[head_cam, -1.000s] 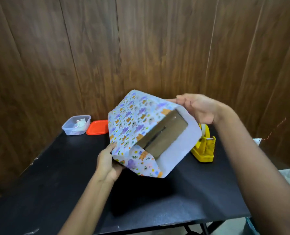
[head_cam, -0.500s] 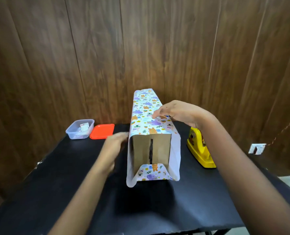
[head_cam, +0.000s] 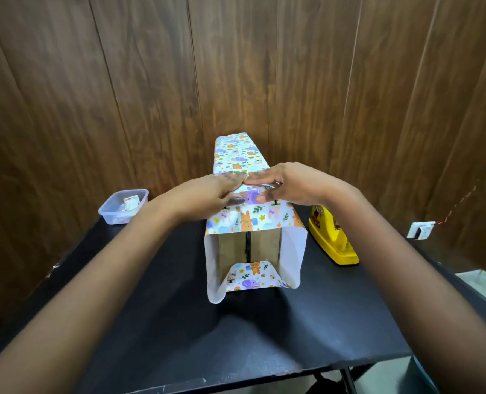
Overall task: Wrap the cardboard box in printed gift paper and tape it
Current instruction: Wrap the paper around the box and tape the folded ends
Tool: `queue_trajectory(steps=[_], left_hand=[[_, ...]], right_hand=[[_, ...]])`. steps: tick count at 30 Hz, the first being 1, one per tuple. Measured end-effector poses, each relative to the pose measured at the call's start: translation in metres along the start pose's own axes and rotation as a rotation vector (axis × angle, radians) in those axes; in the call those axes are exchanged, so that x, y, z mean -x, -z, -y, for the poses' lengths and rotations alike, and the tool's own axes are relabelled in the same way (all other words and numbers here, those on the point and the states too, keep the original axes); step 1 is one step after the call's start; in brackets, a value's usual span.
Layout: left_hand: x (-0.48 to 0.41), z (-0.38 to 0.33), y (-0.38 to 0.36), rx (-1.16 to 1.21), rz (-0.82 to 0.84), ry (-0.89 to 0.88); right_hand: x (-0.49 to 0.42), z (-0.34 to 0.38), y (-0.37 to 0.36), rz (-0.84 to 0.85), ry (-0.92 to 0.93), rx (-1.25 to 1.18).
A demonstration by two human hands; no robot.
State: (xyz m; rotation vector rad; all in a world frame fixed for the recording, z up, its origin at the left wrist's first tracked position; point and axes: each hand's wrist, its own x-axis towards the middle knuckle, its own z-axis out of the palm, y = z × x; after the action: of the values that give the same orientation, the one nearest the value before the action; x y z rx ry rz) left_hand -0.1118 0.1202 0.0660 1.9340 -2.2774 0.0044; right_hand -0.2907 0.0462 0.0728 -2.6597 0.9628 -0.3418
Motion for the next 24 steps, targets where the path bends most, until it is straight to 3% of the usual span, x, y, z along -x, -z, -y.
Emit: queue_trajectory(steps=[8,19,24], left_hand=[[0.01,-0.016,-0.005,-0.238,-0.061,0.12],[0.008,-0.022,-0.023,-0.491,-0.217,0.088],[0.011,-0.021,-0.024,-0.527,-0.237,0.078]], right_hand=[[0.011,0.006,-0.009,-0.061,0.003,0.242],[0.007,0.001,-0.028,-0.19,-0.013,0.418],[0.007,-0.001,-0.027,-0.152,-0.004,0.469]])
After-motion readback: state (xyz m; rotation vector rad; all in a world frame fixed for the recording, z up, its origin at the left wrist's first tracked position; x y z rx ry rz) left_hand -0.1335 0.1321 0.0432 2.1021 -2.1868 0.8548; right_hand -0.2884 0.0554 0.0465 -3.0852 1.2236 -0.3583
